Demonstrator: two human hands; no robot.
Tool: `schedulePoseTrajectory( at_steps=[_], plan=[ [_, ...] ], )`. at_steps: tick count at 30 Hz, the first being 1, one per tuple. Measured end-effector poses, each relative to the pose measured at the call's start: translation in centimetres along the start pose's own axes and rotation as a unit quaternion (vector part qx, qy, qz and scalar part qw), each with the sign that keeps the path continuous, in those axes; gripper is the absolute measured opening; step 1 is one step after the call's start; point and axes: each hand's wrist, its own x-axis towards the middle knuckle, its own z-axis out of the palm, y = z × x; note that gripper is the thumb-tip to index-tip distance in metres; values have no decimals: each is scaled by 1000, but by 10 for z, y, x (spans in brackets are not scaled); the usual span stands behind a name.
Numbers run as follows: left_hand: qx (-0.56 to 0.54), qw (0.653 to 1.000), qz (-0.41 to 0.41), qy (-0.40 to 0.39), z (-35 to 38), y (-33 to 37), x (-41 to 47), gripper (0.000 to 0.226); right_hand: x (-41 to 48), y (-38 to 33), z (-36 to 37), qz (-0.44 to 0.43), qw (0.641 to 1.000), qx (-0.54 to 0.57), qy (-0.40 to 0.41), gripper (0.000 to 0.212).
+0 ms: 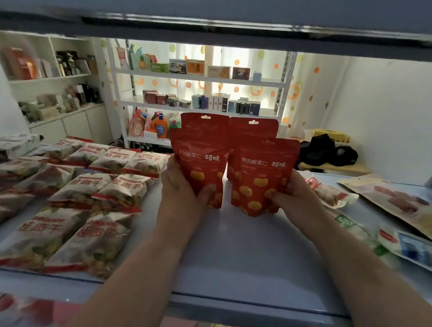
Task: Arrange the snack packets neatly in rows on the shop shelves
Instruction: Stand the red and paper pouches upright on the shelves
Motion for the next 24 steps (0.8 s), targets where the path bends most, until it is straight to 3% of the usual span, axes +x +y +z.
schedulePoseTrajectory(
  at_steps=[11, 16, 19, 21, 24],
  plan=[
    [0, 1000, 0, -2, -7, -2, -6, 98, -9, -8, 4, 7, 999, -32, 16, 45],
    [25, 981, 177, 74, -19, 15, -25, 65, -33, -14, 2, 51, 992, -113, 23, 33],
    [37, 966, 257, -12, -20, 29, -35, 45, -63, -16, -1, 21, 974, -224, 41, 46],
    [76, 949, 297, -79, -17, 38, -43, 37, -81, -15, -10, 64, 947, -311, 43, 63],
    [123, 911, 362, -157, -6, 56, -57, 26, -103, -17, -28, 93, 923, -371, 53, 63]
  ],
)
